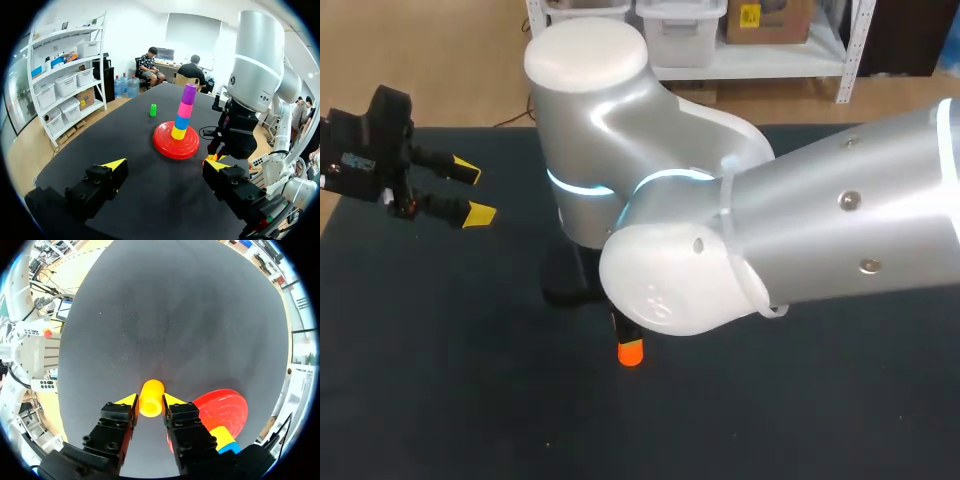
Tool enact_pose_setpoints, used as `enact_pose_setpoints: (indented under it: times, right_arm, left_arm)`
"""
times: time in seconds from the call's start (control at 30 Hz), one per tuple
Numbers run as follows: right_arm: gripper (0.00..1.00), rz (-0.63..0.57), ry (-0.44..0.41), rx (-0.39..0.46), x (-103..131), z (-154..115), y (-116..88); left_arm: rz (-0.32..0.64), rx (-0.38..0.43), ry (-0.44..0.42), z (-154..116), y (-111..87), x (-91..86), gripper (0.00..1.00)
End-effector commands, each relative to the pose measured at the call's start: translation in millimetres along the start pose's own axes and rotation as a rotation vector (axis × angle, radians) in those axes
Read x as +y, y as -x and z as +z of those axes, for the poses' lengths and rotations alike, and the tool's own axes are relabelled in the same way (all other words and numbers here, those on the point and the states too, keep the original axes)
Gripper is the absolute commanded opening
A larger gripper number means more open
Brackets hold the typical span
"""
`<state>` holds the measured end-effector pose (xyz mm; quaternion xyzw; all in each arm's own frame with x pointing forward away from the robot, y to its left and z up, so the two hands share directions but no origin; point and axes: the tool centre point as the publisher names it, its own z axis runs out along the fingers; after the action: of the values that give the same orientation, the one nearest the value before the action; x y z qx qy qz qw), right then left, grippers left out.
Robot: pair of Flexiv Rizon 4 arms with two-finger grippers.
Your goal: Pick up and stack the cylinders on the red base in this order: pink,purple,orange,green
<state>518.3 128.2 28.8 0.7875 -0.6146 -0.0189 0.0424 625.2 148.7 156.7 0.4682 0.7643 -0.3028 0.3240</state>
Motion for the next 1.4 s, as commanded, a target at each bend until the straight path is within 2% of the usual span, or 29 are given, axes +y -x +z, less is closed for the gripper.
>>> enact_pose_setpoints:
  times: [0.03, 0.2, 0.3, 0.47, 0.7, 0.93, 1.03, 1.17, 1.4]
  right_arm:
    - [0.0, 0.013, -0.002, 0.004, -3.1, -2.3, -2.3]
    - [0.0, 0.029, -0.014, 0.019, -7.1, -10.5, -6.8]
    - [0.0, 0.047, -0.024, 0.036, -11.0, -30.6, -9.5]
    - [0.0, 0.081, -0.037, 0.065, -21.2, -83.3, -13.2]
    - [0.0, 0.176, -0.123, 0.029, -42.8, -172.8, -24.5]
    - [0.0, 0.288, -0.202, -0.032, -63.3, -231.5, -46.4]
    - [0.0, 0.34, -0.223, -0.045, -71.2, -243.2, -58.8]
    - [0.0, 0.4, -0.213, -0.056, -81.1, -245.8, -75.7]
    - [0.0, 0.478, -0.151, -0.05, -91.3, -239.6, -94.5]
  left_arm:
    - [0.003, -0.006, 0.001, 0.2, -1.7, 0.0, 1.0]
    - [0.003, -0.006, 0.001, 0.2, -1.7, 0.0, 1.0]
    - [0.003, -0.006, 0.001, 0.2, -1.7, 0.0, 1.0]
    - [0.003, -0.006, 0.001, 0.2, -1.7, 0.0, 1.0]
    - [0.003, -0.006, 0.001, 0.2, -1.7, 0.0, 1.0]
    - [0.003, -0.006, 0.001, 0.2, -1.7, 0.0, 1.0]
    - [0.003, -0.006, 0.001, 0.2, -1.7, 0.0, 1.0]
    - [0.003, -0.006, 0.001, 0.2, -1.7, 0.0, 1.0]
    - [0.003, -0.006, 0.001, 0.2, -1.7, 0.0, 1.0]
